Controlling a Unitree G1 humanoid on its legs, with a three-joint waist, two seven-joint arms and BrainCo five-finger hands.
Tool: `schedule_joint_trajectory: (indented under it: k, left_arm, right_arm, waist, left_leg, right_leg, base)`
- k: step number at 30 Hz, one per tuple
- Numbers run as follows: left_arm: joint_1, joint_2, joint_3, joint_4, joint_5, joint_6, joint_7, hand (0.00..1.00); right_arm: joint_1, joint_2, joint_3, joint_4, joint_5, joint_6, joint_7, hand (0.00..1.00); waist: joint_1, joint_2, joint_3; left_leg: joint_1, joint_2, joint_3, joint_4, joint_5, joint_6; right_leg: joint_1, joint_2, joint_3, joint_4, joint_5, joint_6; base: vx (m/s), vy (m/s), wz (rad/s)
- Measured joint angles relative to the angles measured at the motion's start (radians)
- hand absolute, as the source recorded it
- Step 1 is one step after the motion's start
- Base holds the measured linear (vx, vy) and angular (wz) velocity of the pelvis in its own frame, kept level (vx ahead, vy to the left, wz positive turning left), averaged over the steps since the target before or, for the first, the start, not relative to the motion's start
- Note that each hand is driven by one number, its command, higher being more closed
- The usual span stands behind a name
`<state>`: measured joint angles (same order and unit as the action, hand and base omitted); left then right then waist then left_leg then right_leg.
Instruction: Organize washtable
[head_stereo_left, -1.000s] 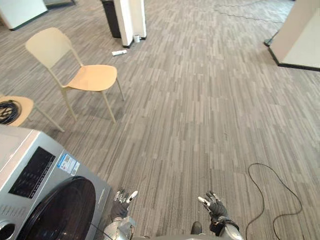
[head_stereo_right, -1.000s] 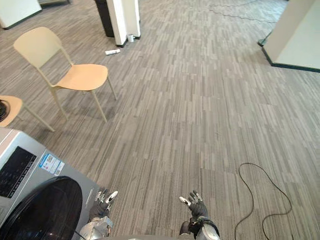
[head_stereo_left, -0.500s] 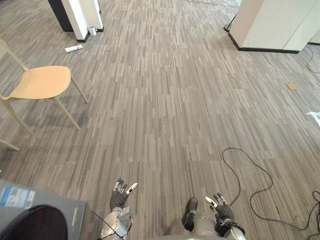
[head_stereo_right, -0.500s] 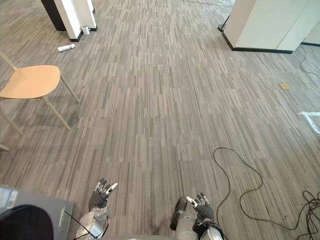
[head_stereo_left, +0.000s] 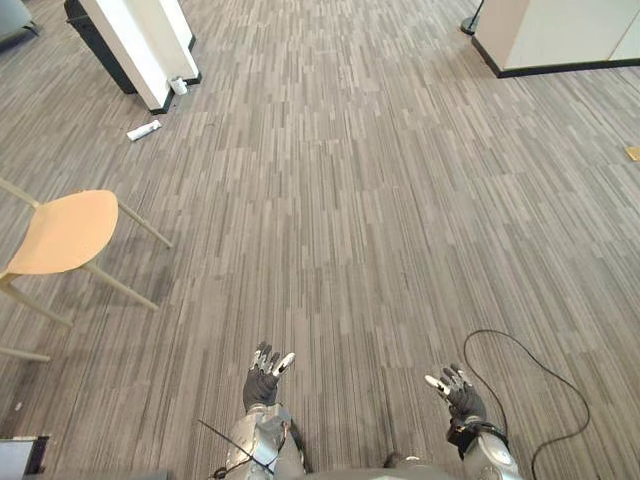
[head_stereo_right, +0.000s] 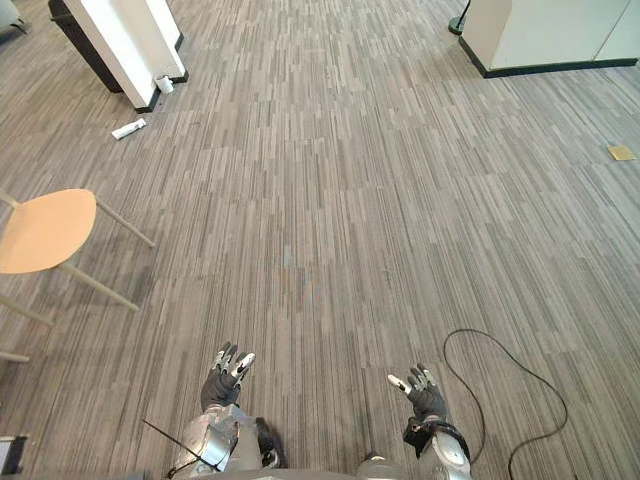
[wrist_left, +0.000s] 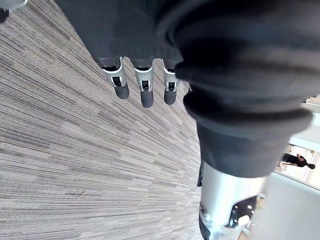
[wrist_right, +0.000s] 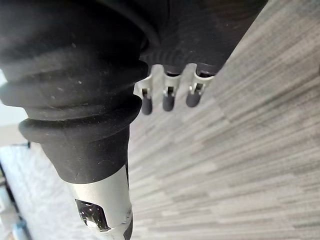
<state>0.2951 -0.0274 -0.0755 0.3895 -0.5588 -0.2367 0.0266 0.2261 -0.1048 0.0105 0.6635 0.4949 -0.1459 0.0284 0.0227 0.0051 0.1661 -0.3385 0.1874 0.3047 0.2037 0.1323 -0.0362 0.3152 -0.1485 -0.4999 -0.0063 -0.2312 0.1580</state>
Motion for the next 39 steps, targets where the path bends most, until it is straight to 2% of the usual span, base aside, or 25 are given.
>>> schedule_joint_trajectory:
  k: [1, 3, 4, 5, 7, 8, 10, 11, 14, 16, 17, 18, 20, 21, 22, 23, 24, 25, 27, 29, 30, 33, 35, 37, 39]
  left_arm:
    - [0.001, 0.011, 0.000, 0.001, 0.001, 0.001, 0.001, 0.00]
    - [-0.010, 0.020, 0.003, -0.013, 0.003, 0.002, 0.001, 0.00]
    - [-0.009, 0.025, -0.002, -0.018, 0.006, 0.003, 0.001, 0.00]
    - [-0.009, 0.022, -0.006, -0.020, 0.008, 0.003, 0.001, 0.00]
    - [-0.006, 0.028, -0.042, -0.021, 0.014, 0.003, 0.000, 0.00]
    - [-0.015, 0.037, -0.054, -0.021, 0.024, 0.005, -0.002, 0.00]
    - [-0.020, 0.043, -0.052, -0.021, 0.028, 0.008, 0.001, 0.00]
    - [-0.020, 0.051, -0.054, -0.019, 0.031, 0.011, 0.002, 0.00]
    - [-0.034, 0.058, -0.077, 0.001, 0.030, 0.014, 0.003, 0.00]
    - [-0.061, 0.062, -0.087, 0.037, 0.033, 0.020, 0.002, 0.00]
    - [-0.063, 0.067, -0.083, 0.040, 0.035, 0.023, 0.002, 0.00]
    - [-0.057, 0.072, -0.083, 0.042, 0.047, 0.023, 0.001, 0.00]
    - [-0.051, 0.069, -0.082, 0.068, 0.054, 0.032, 0.001, 0.00]
    - [-0.047, 0.057, -0.079, 0.074, 0.055, 0.033, 0.001, 0.00]
    - [-0.048, 0.058, -0.075, 0.084, 0.059, 0.035, 0.000, 0.00]
    - [-0.046, 0.049, -0.068, 0.094, 0.060, 0.036, -0.001, 0.00]
    - [-0.029, 0.045, -0.057, 0.093, 0.059, 0.035, -0.001, 0.00]
    - [-0.008, 0.024, -0.038, 0.092, 0.052, 0.034, -0.001, 0.00]
    - [0.021, 0.018, -0.032, 0.093, 0.040, 0.035, -0.001, 0.00]
    - [0.059, 0.016, -0.025, 0.089, 0.019, 0.036, -0.005, 0.00]
    - [0.062, 0.014, -0.021, 0.088, 0.019, 0.037, -0.005, 0.00]
    - [0.075, -0.007, 0.014, 0.078, 0.019, 0.044, -0.005, 0.00]
    - [0.067, -0.008, 0.018, 0.074, 0.019, 0.044, -0.004, 0.00]
    - [0.064, -0.006, 0.020, 0.077, 0.018, 0.045, -0.002, 0.00]
    - [0.047, -0.005, 0.016, 0.081, 0.018, 0.044, -0.003, 0.00]
  right_arm:
    - [-0.006, 0.027, 0.000, 0.000, -0.001, -0.002, 0.001, 0.00]
    - [-0.038, 0.041, 0.019, 0.002, -0.018, -0.001, 0.018, 0.00]
    - [-0.045, 0.045, 0.023, 0.001, -0.026, -0.002, 0.021, 0.00]
    - [-0.047, 0.046, 0.023, 0.000, -0.025, -0.003, 0.020, 0.00]
    - [-0.036, 0.048, 0.024, -0.001, -0.021, -0.003, 0.020, 0.00]
    - [-0.034, 0.058, 0.029, 0.000, -0.013, -0.003, 0.021, 0.00]
    - [-0.031, 0.061, 0.029, -0.002, -0.013, -0.002, 0.022, 0.00]
    - [-0.025, 0.058, 0.026, -0.005, -0.013, -0.002, 0.022, 0.00]
    - [0.015, 0.059, 0.013, -0.056, -0.010, -0.002, 0.036, 0.00]
    - [0.021, 0.058, -0.007, -0.070, -0.010, -0.003, 0.040, 0.00]
    - [0.024, 0.060, -0.006, -0.067, -0.006, -0.002, 0.040, 0.00]
    - [0.032, 0.058, -0.003, -0.067, -0.003, -0.002, 0.040, 0.00]
    - [0.032, 0.053, -0.008, -0.057, -0.004, -0.001, 0.042, 0.00]
    - [0.019, 0.044, -0.008, -0.057, -0.004, -0.001, 0.042, 0.00]
    - [-0.002, 0.038, -0.010, -0.063, 0.002, -0.003, 0.046, 0.00]
    - [-0.007, 0.031, -0.010, -0.063, 0.010, -0.002, 0.051, 0.00]
    - [-0.007, 0.025, -0.003, -0.062, 0.016, -0.001, 0.056, 0.00]
    - [-0.011, 0.015, -0.002, -0.060, 0.036, -0.001, 0.059, 0.00]
    - [-0.038, 0.017, -0.005, -0.040, 0.050, -0.003, 0.054, 0.00]
    - [-0.062, 0.012, -0.005, -0.020, 0.063, -0.002, 0.040, 0.00]
    - [-0.066, 0.012, -0.006, -0.020, 0.068, -0.002, 0.038, 0.00]
    - [-0.064, 0.007, -0.010, -0.006, 0.074, 0.002, 0.037, 0.00]
    - [-0.060, 0.008, -0.023, 0.003, 0.074, 0.002, 0.037, 0.00]
    - [-0.048, 0.011, -0.034, 0.020, 0.075, 0.002, 0.036, 0.00]
    - [-0.049, 0.019, -0.044, 0.018, 0.075, 0.000, 0.038, 0.00]
  waist:
    - [-0.009, -0.041, -0.015]
    - [-0.004, -0.055, -0.020]
    - [-0.004, -0.060, -0.023]
    - [-0.004, -0.059, -0.024]
    - [-0.009, -0.051, -0.045]
    - [-0.014, -0.054, -0.046]
    - [-0.024, -0.055, -0.046]
    - [-0.048, -0.029, -0.032]
    - [-0.090, -0.010, -0.019]
    - [-0.107, -0.008, -0.016]
    - [-0.115, -0.016, -0.017]
    - [-0.117, -0.026, -0.019]
    - [-0.106, -0.007, -0.030]
    - [-0.095, 0.009, -0.031]
    - [-0.091, 0.024, -0.021]
    - [-0.086, 0.048, -0.007]
    - [-0.077, 0.058, 0.004]
    - [-0.053, 0.097, 0.007]
    - [-0.033, 0.088, 0.015]
    - [-0.031, 0.054, 0.014]
    - [-0.032, 0.050, 0.015]
    - [-0.033, 0.038, 0.012]
    - [-0.034, 0.039, 0.008]
    - [-0.030, 0.033, -0.023]
    - [-0.034, 0.006, -0.040]
  left_leg:
    - [-0.005, -0.034, 0.011, 0.012, -0.034, 0.026]
    - [-0.010, -0.051, 0.036, 0.055, -0.083, 0.067]
    - [0.034, -0.074, 0.056, 0.055, -0.117, 0.073]
    - [0.066, -0.088, 0.058, 0.051, -0.137, 0.079]
    - [0.192, -0.141, 0.066, -0.011, -0.206, 0.096]
    - [0.268, -0.179, 0.064, -0.049, -0.244, 0.110]
    - [0.330, -0.197, 0.048, -0.078, -0.267, 0.120]
    - [0.422, -0.206, 0.017, -0.122, -0.289, 0.122]
    - [0.530, -0.206, -0.035, -0.167, -0.321, 0.125]
    - [0.577, -0.198, -0.060, -0.170, -0.359, 0.119]
    - [0.608, -0.196, -0.073, -0.179, -0.377, 0.095]
    - [0.653, -0.202, -0.091, -0.192, -0.398, 0.061]
    - [0.680, -0.175, -0.111, -0.139, -0.414, 0.033]
    - [0.653, -0.149, -0.104, -0.062, -0.416, 0.029]
    - [0.560, -0.111, -0.102, 0.174, -0.391, -0.013]
    - [0.457, -0.052, -0.093, 0.453, -0.265, -0.115]
    - [0.411, -0.003, -0.092, 0.587, -0.196, -0.172]
    - [0.333, 0.099, -0.059, 0.828, -0.187, -0.185]
    - [0.251, 0.164, 0.005, 0.978, -0.225, -0.119]
    - [0.168, 0.178, 0.108, 0.833, -0.262, -0.065]
    - [0.158, 0.173, 0.124, 0.743, -0.263, -0.064]
    - [0.154, 0.052, 0.090, 0.115, -0.238, -0.090]
    - [0.156, 0.007, 0.022, -0.093, -0.189, -0.113]
    - [0.164, -0.036, 0.002, -0.077, -0.042, -0.024]
    - [0.209, -0.098, 0.044, -0.094, -0.079, 0.031]
  right_leg:
    - [-0.007, -0.041, 0.003, 0.010, 0.014, 0.026]
    - [-0.070, -0.099, 0.067, 0.122, 0.089, 0.056]
    - [-0.088, -0.141, 0.098, 0.219, 0.139, 0.035]
    - [-0.111, -0.166, 0.108, 0.296, 0.168, 0.001]
    - [-0.217, -0.271, 0.123, 0.619, 0.347, -0.203]
    - [-0.338, -0.314, 0.187, 0.872, 0.353, -0.245]
    - [-0.416, -0.295, 0.221, 0.995, 0.266, -0.230]
    - [-0.487, -0.244, 0.204, 1.050, 0.126, -0.210]
    - [-0.601, -0.159, 0.122, 0.947, 0.005, -0.168]
    - [-0.690, -0.086, 0.044, 0.636, 0.043, -0.149]
    - [-0.691, -0.050, -0.021, 0.374, 0.142, -0.153]
    - [-0.699, -0.028, -0.046, 0.248, 0.234, -0.190]
    - [-0.689, -0.005, -0.012, 0.298, 0.337, -0.300]
    - [-0.682, 0.001, -0.018, 0.314, 0.312, -0.307]
    - [-0.650, -0.001, -0.025, 0.325, 0.269, -0.295]
    - [-0.580, 0.030, -0.029, 0.303, 0.232, -0.278]
    - [-0.533, 0.054, -0.018, 0.267, 0.224, -0.268]
    - [-0.431, 0.119, 0.002, 0.193, 0.215, -0.265]
    - [-0.327, 0.137, 0.047, 0.138, 0.187, -0.268]
    - [-0.231, 0.119, 0.102, 0.069, 0.172, -0.225]
    - [-0.211, 0.116, 0.106, 0.054, 0.171, -0.217]
    - [-0.136, 0.082, 0.124, 0.017, 0.142, -0.151]
    - [-0.097, 0.065, 0.117, 0.014, 0.107, -0.095]
    - [-0.070, 0.010, 0.123, 0.048, 0.062, -0.023]
    - [-0.146, -0.096, 0.128, 0.250, 0.059, 0.001]
  base:
    - [0.49, 0.279, 0.01]
    - [0.53, 0.336, -0.07]
    - [0.46, 0.336, -0.11]
    - [0.47, 0.342, -0.02]
    - [0.54, 0.378, 0.05]
    - [0.51, 0.325, 0.12]
    - [0.47, 0.243, 0.19]
    - [0.54, 0.236, 0.37]
    - [0.59, 0.158, 0.71]
    - [0.60, 0.042, 0.75]
    - [0.61, -0.025, 0.90]
    - [0.64, -0.039, 0.95]
    - [0.65, -0.071, 0.46]
    - [0.70, -0.120, 0.11]
    - [0.64, -0.171, 0.08]
    - [0.76, -0.176, 0.11]
    - [0.75, -0.153, -0.26]
    - [0.72, -0.096, -0.68]
    - [0.52, -0.046, -0.79]
    - [0.47, 0.011, -0.65]
    - [0.49, 0.056, -0.47]
    - [0.52, 0.154, -0.28]
    - [0.51, 0.297, -0.07]
    - [0.50, 0.347, -0.17]
    - [0.49, 0.366, -0.22]
